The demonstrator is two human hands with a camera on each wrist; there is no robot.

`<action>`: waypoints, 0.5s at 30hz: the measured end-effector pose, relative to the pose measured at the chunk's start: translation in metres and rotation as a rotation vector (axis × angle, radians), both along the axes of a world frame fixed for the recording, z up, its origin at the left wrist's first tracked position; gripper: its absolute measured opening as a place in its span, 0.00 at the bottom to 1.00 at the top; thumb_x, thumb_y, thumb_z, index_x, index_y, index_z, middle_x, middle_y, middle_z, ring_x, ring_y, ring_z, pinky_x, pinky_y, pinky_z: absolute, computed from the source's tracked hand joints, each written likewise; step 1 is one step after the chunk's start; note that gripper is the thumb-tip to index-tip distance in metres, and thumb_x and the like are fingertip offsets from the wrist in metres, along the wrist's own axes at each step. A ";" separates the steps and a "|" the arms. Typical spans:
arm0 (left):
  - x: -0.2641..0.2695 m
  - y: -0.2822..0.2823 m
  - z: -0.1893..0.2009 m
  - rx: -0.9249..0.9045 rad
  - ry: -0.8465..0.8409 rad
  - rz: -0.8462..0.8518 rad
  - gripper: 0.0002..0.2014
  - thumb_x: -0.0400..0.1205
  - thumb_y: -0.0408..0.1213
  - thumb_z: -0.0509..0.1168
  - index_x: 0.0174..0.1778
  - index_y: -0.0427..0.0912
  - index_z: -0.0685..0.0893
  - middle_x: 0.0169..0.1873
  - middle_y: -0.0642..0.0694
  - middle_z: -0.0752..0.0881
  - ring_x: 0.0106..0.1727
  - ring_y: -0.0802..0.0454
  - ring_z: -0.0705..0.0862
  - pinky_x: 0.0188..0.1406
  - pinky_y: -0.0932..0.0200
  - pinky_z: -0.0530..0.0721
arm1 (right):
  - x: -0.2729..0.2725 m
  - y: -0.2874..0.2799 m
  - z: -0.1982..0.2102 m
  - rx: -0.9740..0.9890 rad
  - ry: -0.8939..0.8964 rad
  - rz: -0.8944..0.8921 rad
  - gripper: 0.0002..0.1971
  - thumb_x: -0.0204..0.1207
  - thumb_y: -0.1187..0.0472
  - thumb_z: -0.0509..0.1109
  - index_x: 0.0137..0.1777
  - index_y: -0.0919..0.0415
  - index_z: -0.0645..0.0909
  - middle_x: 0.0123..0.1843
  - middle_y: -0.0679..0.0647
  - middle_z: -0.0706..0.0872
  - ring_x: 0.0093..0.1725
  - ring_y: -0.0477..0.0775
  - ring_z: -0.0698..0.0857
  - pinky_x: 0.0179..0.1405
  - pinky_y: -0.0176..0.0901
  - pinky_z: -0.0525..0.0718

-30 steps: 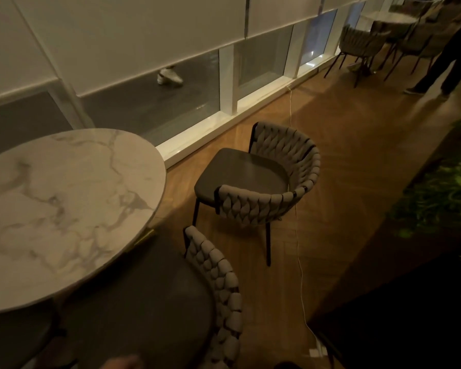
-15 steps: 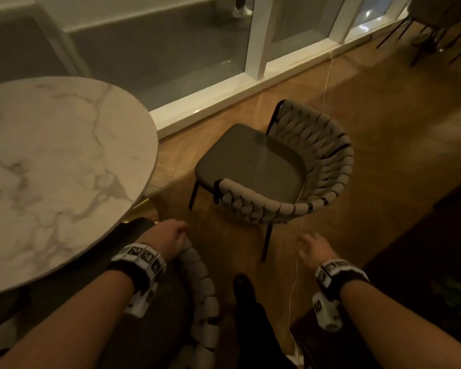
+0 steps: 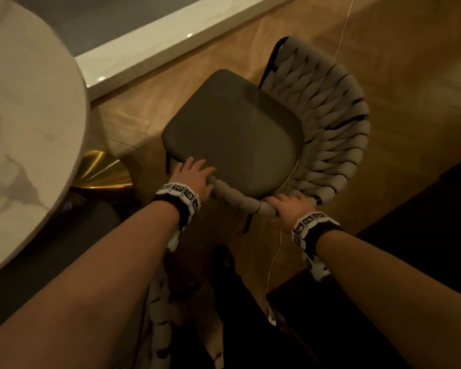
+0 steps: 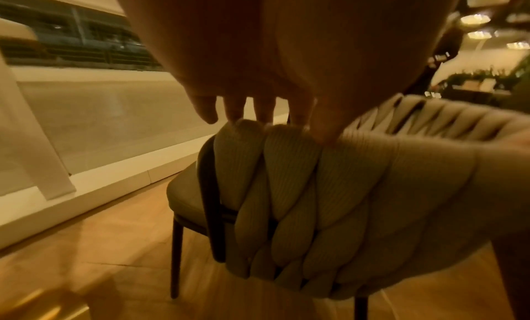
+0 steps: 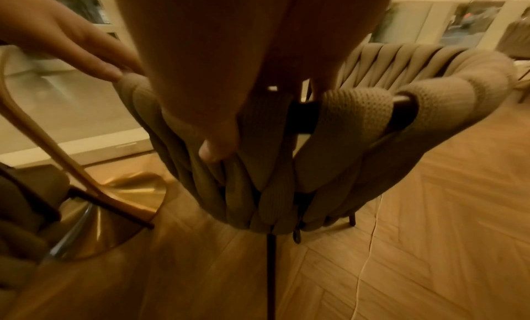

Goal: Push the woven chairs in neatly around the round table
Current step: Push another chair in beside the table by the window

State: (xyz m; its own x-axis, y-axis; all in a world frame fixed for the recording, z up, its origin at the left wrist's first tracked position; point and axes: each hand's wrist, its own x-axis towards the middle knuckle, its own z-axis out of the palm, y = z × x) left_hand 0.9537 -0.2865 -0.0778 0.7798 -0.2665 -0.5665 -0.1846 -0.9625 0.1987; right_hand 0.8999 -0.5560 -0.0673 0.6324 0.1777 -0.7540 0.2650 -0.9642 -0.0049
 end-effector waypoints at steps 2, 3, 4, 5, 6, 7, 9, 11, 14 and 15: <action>0.005 0.002 -0.010 0.059 0.001 -0.064 0.24 0.85 0.51 0.52 0.78 0.55 0.63 0.81 0.46 0.63 0.82 0.36 0.55 0.82 0.36 0.54 | -0.001 -0.003 -0.007 0.009 -0.021 0.025 0.32 0.82 0.48 0.61 0.81 0.41 0.51 0.79 0.53 0.68 0.74 0.63 0.71 0.73 0.63 0.67; 0.007 0.004 -0.011 0.075 -0.025 -0.093 0.23 0.85 0.52 0.52 0.76 0.54 0.66 0.78 0.45 0.68 0.79 0.36 0.61 0.81 0.37 0.57 | -0.002 -0.004 -0.008 0.013 -0.030 0.039 0.32 0.82 0.49 0.61 0.82 0.40 0.49 0.80 0.53 0.68 0.74 0.63 0.71 0.72 0.63 0.67; 0.008 0.005 -0.010 0.081 -0.047 -0.110 0.22 0.85 0.53 0.52 0.75 0.54 0.67 0.76 0.45 0.71 0.76 0.37 0.65 0.79 0.38 0.60 | -0.001 -0.004 -0.009 0.016 -0.035 0.053 0.32 0.83 0.50 0.60 0.82 0.40 0.47 0.80 0.52 0.67 0.74 0.64 0.71 0.73 0.63 0.66; 0.010 0.005 -0.008 0.078 -0.048 -0.110 0.22 0.84 0.53 0.53 0.74 0.55 0.68 0.74 0.46 0.73 0.73 0.37 0.68 0.78 0.39 0.61 | 0.000 -0.004 -0.009 0.021 -0.036 0.062 0.33 0.83 0.51 0.60 0.82 0.40 0.46 0.81 0.52 0.67 0.74 0.64 0.70 0.73 0.64 0.66; 0.012 0.005 -0.006 0.075 -0.040 -0.108 0.22 0.84 0.53 0.53 0.74 0.55 0.69 0.73 0.46 0.74 0.73 0.38 0.68 0.78 0.40 0.61 | 0.002 -0.004 -0.008 0.022 -0.030 0.070 0.33 0.83 0.52 0.60 0.82 0.41 0.46 0.81 0.52 0.66 0.75 0.64 0.70 0.74 0.63 0.66; 0.013 0.003 -0.004 0.073 -0.025 -0.100 0.22 0.84 0.53 0.54 0.74 0.55 0.69 0.73 0.46 0.74 0.72 0.38 0.69 0.78 0.40 0.62 | 0.004 -0.005 -0.006 0.020 -0.016 0.079 0.33 0.83 0.52 0.60 0.82 0.41 0.45 0.81 0.52 0.66 0.75 0.64 0.69 0.75 0.63 0.65; 0.014 0.001 0.000 0.064 0.006 -0.074 0.22 0.84 0.53 0.55 0.75 0.54 0.69 0.74 0.46 0.73 0.73 0.38 0.68 0.79 0.40 0.62 | 0.009 -0.008 -0.002 0.018 0.011 0.098 0.34 0.83 0.53 0.60 0.83 0.41 0.45 0.82 0.52 0.65 0.76 0.64 0.68 0.76 0.63 0.65; 0.013 -0.001 0.001 0.056 0.021 -0.056 0.23 0.85 0.53 0.55 0.76 0.54 0.68 0.74 0.45 0.72 0.74 0.37 0.67 0.79 0.41 0.62 | 0.013 -0.010 0.000 0.019 0.014 0.122 0.35 0.82 0.53 0.62 0.83 0.41 0.45 0.81 0.51 0.65 0.75 0.63 0.69 0.75 0.62 0.65; 0.010 -0.003 0.003 0.066 0.043 -0.051 0.23 0.85 0.52 0.53 0.76 0.53 0.66 0.75 0.44 0.71 0.72 0.37 0.68 0.78 0.41 0.63 | 0.022 -0.016 -0.001 0.003 0.011 0.142 0.37 0.81 0.52 0.64 0.82 0.40 0.45 0.81 0.51 0.66 0.74 0.62 0.70 0.76 0.62 0.65; 0.007 -0.005 0.003 0.069 0.052 -0.043 0.22 0.85 0.52 0.53 0.76 0.53 0.66 0.75 0.44 0.71 0.72 0.36 0.67 0.77 0.41 0.63 | 0.026 -0.018 0.000 0.001 0.003 0.155 0.37 0.80 0.52 0.65 0.82 0.39 0.46 0.81 0.50 0.66 0.74 0.62 0.71 0.76 0.62 0.64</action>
State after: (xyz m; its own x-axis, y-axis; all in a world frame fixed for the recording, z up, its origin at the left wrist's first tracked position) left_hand 0.9603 -0.2915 -0.0747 0.7377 -0.2577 -0.6240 -0.2170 -0.9657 0.1422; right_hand 0.9258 -0.5735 -0.0676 0.5948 0.2739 -0.7557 0.4106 -0.9118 -0.0072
